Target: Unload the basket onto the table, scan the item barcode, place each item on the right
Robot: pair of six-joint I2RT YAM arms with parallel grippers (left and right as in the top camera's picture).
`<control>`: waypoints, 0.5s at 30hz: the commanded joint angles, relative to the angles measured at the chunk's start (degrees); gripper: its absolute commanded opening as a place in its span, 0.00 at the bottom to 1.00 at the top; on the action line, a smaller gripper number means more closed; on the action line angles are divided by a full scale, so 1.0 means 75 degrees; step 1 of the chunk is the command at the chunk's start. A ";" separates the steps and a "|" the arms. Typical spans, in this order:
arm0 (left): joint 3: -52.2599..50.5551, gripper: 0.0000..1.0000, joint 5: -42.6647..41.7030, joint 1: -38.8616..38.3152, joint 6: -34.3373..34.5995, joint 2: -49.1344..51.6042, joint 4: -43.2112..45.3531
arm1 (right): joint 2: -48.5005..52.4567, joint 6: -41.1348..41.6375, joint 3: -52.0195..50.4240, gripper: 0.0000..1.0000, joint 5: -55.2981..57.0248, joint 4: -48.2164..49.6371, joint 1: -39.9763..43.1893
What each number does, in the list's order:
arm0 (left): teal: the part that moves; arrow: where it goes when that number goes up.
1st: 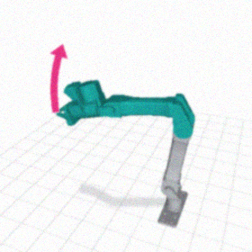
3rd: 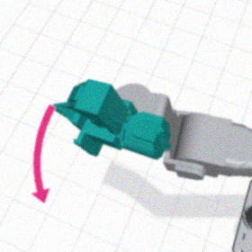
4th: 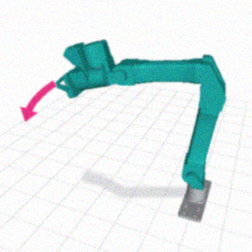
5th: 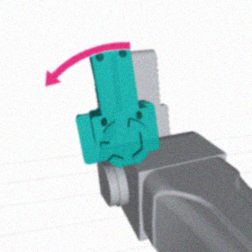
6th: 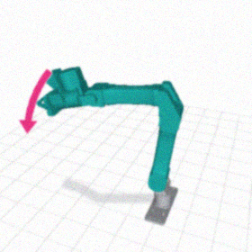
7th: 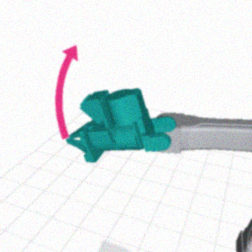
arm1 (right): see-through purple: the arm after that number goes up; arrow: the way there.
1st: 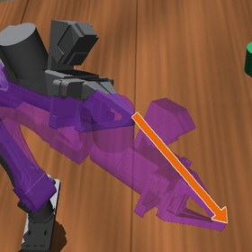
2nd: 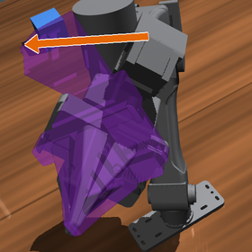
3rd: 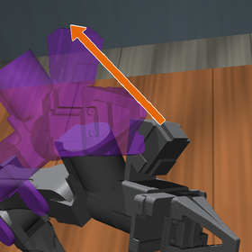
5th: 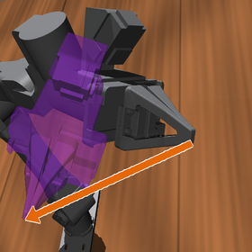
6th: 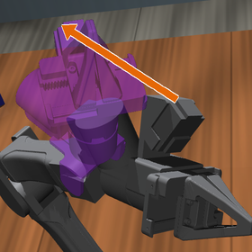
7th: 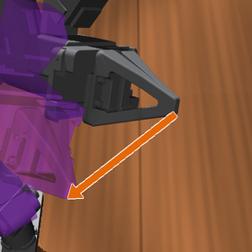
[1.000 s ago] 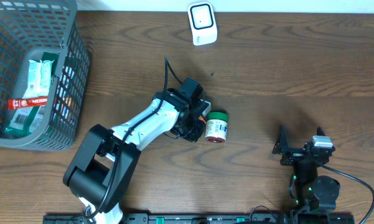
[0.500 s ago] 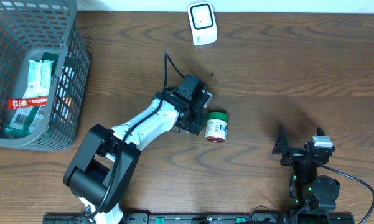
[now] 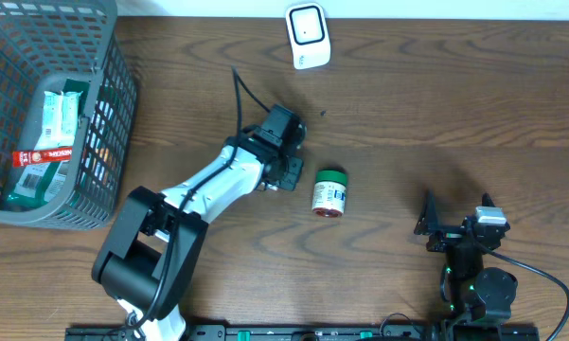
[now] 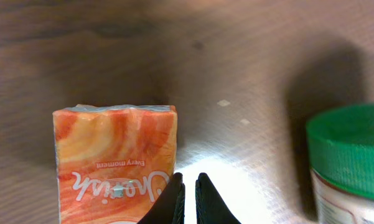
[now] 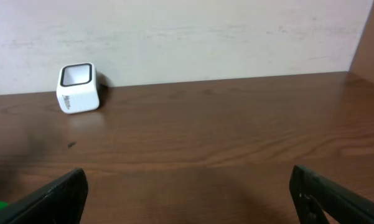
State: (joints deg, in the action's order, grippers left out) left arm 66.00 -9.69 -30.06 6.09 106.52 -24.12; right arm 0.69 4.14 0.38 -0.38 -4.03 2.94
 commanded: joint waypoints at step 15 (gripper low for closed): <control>0.0195 0.48 -0.0093 0.0277 -0.0105 -0.1125 -0.0122 | -0.0041 0.0099 -0.0012 0.99 0.0015 -0.0020 0.0052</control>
State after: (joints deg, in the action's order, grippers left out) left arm 66.22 -10.35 -27.97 7.42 98.61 -24.32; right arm 0.69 4.14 0.38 -0.38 -4.03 2.92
